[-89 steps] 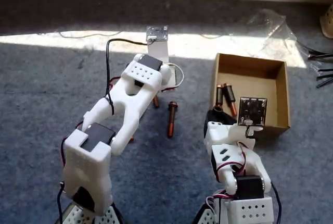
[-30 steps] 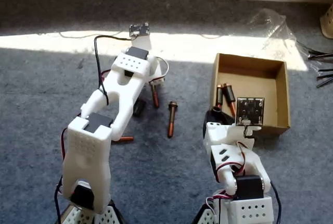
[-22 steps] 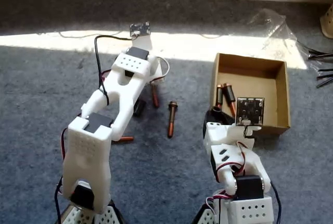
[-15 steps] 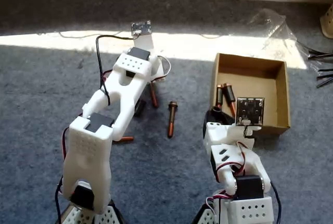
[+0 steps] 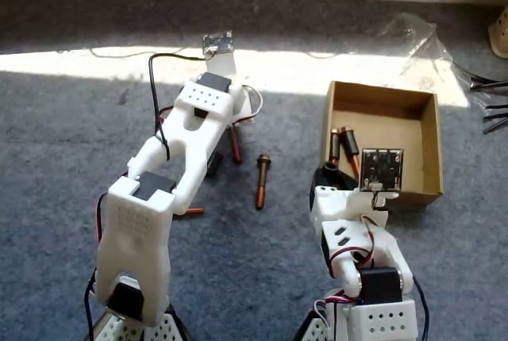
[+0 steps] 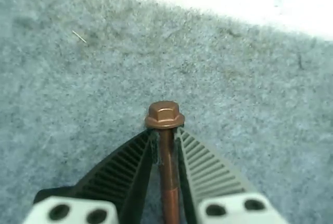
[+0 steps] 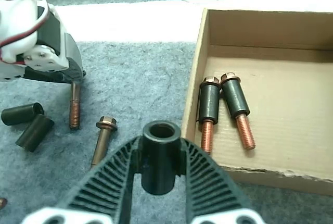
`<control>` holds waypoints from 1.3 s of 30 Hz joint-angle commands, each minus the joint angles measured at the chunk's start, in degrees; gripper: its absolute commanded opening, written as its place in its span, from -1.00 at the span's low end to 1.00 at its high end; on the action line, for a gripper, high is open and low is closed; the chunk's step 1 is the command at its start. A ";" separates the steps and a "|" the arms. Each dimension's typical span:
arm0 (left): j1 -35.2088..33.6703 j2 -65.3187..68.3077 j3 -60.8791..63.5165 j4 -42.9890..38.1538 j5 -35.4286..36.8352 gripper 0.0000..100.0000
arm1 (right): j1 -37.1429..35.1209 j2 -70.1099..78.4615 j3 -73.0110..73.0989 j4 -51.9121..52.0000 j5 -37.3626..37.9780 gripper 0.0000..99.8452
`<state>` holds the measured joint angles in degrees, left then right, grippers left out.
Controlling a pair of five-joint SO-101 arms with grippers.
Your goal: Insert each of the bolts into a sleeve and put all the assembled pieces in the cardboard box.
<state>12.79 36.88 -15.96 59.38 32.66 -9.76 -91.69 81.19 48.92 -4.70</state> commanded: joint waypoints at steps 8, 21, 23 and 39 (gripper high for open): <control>-0.92 0.31 -0.66 -0.97 0.09 -0.73 | -0.13 -0.66 -0.66 -1.36 0.79 -0.99; -0.57 0.40 -1.10 -1.32 0.00 -0.99 | -0.13 -0.66 -0.57 -1.45 0.79 -0.99; -0.57 0.40 -1.10 -1.05 0.00 -0.99 | -0.13 -0.66 -0.57 -1.45 0.79 -0.99; 4.44 -5.05 -8.31 14.33 -8.79 -0.99 | -4.97 -0.66 -0.48 -1.63 0.79 -0.99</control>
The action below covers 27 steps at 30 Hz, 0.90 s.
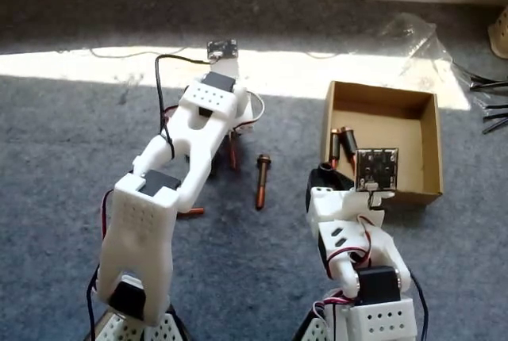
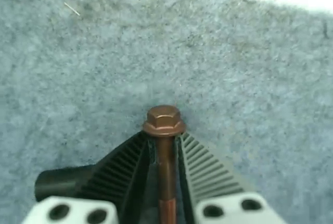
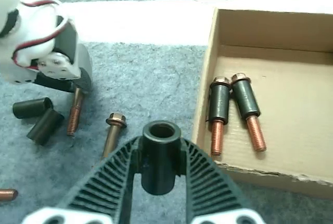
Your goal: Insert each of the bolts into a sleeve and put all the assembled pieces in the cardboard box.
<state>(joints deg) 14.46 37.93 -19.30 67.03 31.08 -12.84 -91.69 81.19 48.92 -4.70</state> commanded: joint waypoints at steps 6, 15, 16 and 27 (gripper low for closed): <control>3.47 -10.86 -5.85 11.43 -11.60 -0.99 | -6.73 -0.66 2.07 -3.65 6.51 -0.99; 3.47 -20.35 -5.85 19.08 -16.35 -0.99 | -8.31 -0.66 5.05 -7.34 8.26 -0.99; 3.47 -21.76 -5.76 19.78 -18.11 -0.99 | -8.31 -0.66 5.05 -7.34 8.26 -0.99; 2.95 -35.30 -5.67 28.13 -21.01 -0.99 | -13.76 -0.66 17.80 -26.42 8.44 -0.99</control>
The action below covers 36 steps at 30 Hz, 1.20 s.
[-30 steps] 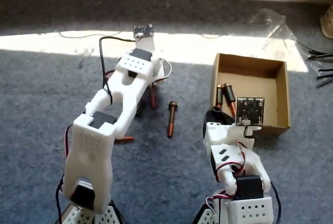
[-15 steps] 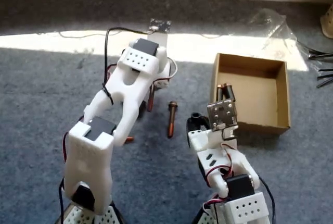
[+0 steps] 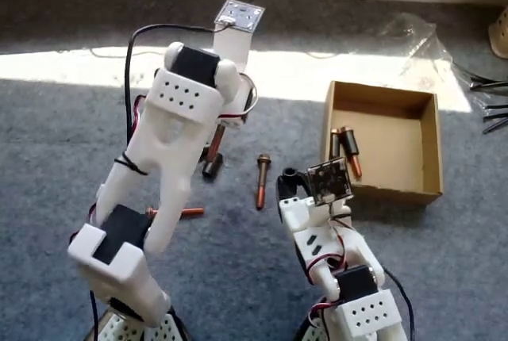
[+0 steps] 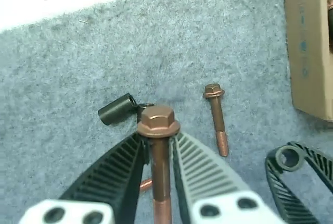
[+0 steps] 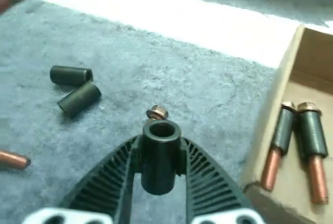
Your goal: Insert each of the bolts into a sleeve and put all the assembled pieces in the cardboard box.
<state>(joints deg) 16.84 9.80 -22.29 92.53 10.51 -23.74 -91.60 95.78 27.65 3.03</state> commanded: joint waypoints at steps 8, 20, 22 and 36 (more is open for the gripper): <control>0.57 -16.13 3.03 5.01 -6.51 -0.99 | -5.93 -0.75 4.70 -5.85 0.18 -0.99; -4.44 -48.40 34.15 -13.89 -6.51 -0.99 | -13.05 -0.75 4.79 -17.98 0.18 -0.99; -6.81 -53.32 39.96 -18.81 -6.42 -0.99 | -15.25 -0.75 4.70 -17.98 0.53 -0.99; -5.41 -71.16 60.00 -39.30 -6.07 -0.99 | -19.74 -0.75 5.05 -22.81 0.53 -0.99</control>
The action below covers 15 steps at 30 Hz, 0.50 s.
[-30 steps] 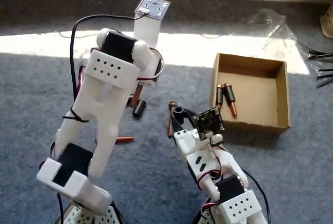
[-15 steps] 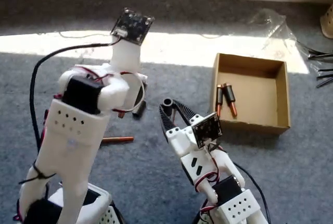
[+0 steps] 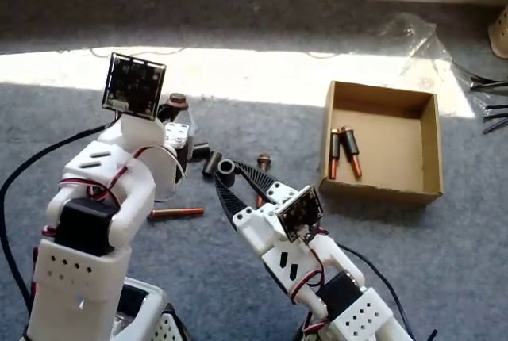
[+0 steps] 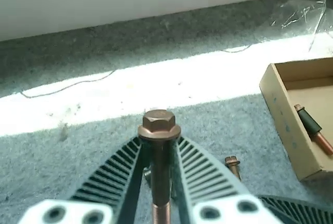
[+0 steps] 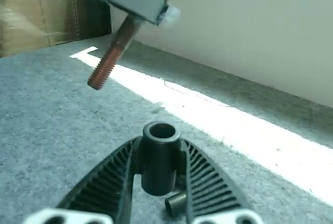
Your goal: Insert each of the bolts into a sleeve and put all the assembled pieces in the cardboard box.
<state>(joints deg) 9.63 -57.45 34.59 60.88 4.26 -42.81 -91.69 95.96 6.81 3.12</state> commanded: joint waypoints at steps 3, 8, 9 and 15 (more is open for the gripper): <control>4.09 -5.85 7.78 -14.51 0.18 -0.99 | 0.22 -0.66 5.14 -1.89 0.44 -0.99; 5.41 -9.45 13.41 -24.09 0.00 -0.99 | 4.35 -0.66 5.23 -1.80 0.26 -0.99; 5.41 -10.15 14.11 -25.49 0.09 -0.99 | 4.35 -0.66 5.23 -1.71 0.18 -0.99; 5.49 -12.79 17.71 -30.77 0.79 -0.99 | 4.35 -0.66 5.23 -1.71 0.44 -0.99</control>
<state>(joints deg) 13.76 -67.74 51.65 34.51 4.26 -39.21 -91.69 95.96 6.64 3.12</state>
